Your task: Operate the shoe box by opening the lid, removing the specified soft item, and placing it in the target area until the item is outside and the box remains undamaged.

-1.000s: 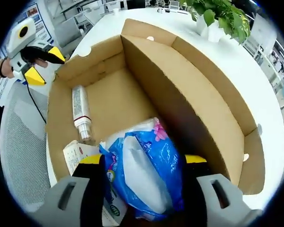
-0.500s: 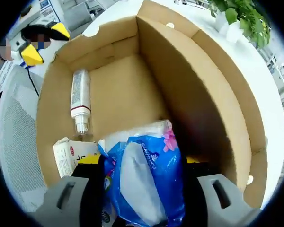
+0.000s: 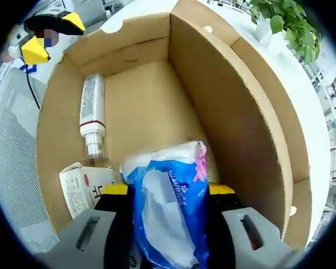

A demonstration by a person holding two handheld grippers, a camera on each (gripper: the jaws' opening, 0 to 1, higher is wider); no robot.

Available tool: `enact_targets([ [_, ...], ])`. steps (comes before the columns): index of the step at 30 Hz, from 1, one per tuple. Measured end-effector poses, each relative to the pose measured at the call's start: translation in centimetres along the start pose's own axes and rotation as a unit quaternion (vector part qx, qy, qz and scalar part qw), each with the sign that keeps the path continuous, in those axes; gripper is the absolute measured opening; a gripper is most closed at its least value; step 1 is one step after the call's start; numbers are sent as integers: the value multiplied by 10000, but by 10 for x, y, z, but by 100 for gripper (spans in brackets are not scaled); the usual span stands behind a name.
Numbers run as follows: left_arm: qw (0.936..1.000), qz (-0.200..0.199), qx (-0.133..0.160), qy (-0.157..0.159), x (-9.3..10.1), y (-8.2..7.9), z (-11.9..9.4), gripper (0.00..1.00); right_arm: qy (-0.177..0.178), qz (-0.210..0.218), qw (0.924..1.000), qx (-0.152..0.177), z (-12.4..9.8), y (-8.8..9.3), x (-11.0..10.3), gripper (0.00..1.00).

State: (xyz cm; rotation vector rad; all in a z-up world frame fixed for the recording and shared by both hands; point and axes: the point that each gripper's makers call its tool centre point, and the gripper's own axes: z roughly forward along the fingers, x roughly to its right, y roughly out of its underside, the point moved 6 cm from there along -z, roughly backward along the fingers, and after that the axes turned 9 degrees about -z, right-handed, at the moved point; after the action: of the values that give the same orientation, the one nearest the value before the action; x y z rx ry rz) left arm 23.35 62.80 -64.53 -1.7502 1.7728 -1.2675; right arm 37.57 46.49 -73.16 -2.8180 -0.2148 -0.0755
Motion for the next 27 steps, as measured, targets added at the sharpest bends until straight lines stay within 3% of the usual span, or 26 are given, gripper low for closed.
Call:
enact_targets([
  [7,10000,53,42,0,2,1,-3,31,188,-126,9997,79,-7,-3,-2,31],
  [27,9999,124,89,71,7,1,-2,31,672,-38,9959,604,-43,-19,1,29],
])
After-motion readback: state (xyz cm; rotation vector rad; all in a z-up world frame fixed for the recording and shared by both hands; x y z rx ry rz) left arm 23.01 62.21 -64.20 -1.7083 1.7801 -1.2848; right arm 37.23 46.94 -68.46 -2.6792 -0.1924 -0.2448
